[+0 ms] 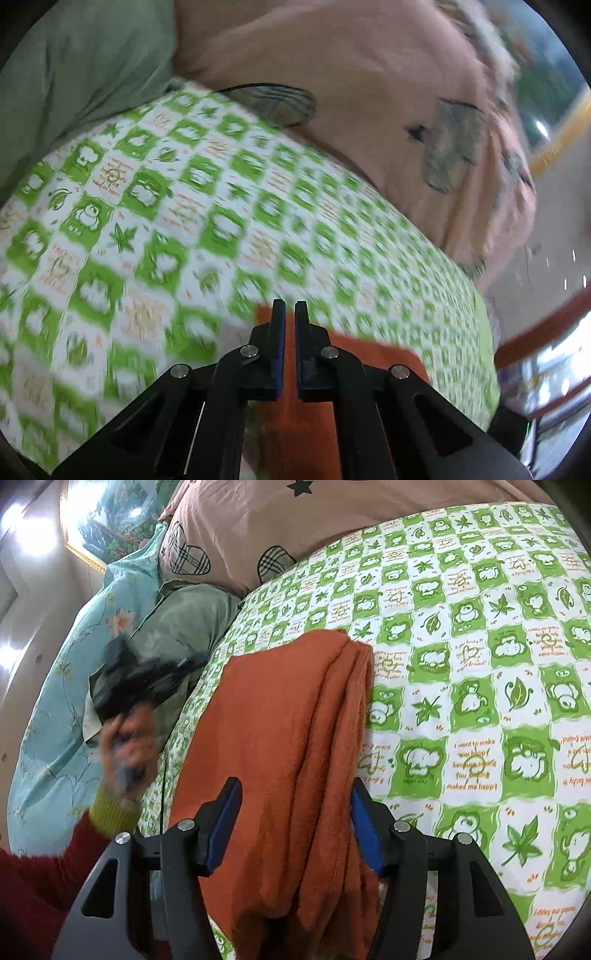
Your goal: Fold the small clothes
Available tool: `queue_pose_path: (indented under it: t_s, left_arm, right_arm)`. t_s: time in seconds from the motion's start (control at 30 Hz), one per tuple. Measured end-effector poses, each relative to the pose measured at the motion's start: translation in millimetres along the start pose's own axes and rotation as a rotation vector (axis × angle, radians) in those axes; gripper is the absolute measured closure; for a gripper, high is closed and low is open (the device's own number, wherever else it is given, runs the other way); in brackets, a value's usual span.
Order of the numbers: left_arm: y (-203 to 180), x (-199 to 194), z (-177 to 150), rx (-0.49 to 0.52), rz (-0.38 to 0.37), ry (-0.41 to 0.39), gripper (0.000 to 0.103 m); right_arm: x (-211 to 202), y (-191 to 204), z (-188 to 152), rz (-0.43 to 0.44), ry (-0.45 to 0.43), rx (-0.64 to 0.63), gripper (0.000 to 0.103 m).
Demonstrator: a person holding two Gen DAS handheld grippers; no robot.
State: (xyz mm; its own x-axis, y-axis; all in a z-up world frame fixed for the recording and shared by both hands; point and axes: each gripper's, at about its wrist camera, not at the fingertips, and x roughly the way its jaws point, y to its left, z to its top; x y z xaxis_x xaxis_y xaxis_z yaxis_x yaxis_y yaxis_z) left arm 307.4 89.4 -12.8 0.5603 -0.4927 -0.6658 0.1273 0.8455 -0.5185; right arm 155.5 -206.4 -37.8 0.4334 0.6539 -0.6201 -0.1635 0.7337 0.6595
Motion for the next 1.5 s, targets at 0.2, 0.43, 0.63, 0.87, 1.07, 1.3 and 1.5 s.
queue_pose_path:
  t_s: [0.2, 0.43, 0.63, 0.87, 1.07, 1.3, 1.5]
  left_arm:
    - [-57, -41, -99, 0.155, -0.154, 0.074, 0.096]
    - [-68, -34, -183, 0.216, -0.105, 0.220, 0.097]
    - [-47, -52, -197, 0.159, -0.073, 0.211, 0.097]
    - [-56, -34, -211, 0.211, 0.075, 0.199, 0.101]
    - [-78, -49, -182, 0.237, 0.062, 0.136, 0.100]
    - [-70, -8, -118, 0.158, 0.071, 0.099, 0.098]
    - [-34, 25, -113, 0.099, 0.124, 0.181, 0.102]
  right_arm:
    - [19, -3, 24, -0.035, 0.000, -0.009, 0.043]
    - [32, 39, 44, 0.027, -0.011, -0.122, 0.084]
    - [35, 39, 41, -0.041, -0.025, -0.137, 0.084]
    - [48, -13, 32, -0.086, -0.003, -0.011, 0.081]
    - [4, 26, 37, -0.168, -0.094, -0.076, 0.075]
    - [44, 45, 26, -0.116, -0.022, -0.076, 0.074]
    - [83, 14, 30, -0.097, -0.028, -0.012, 0.075]
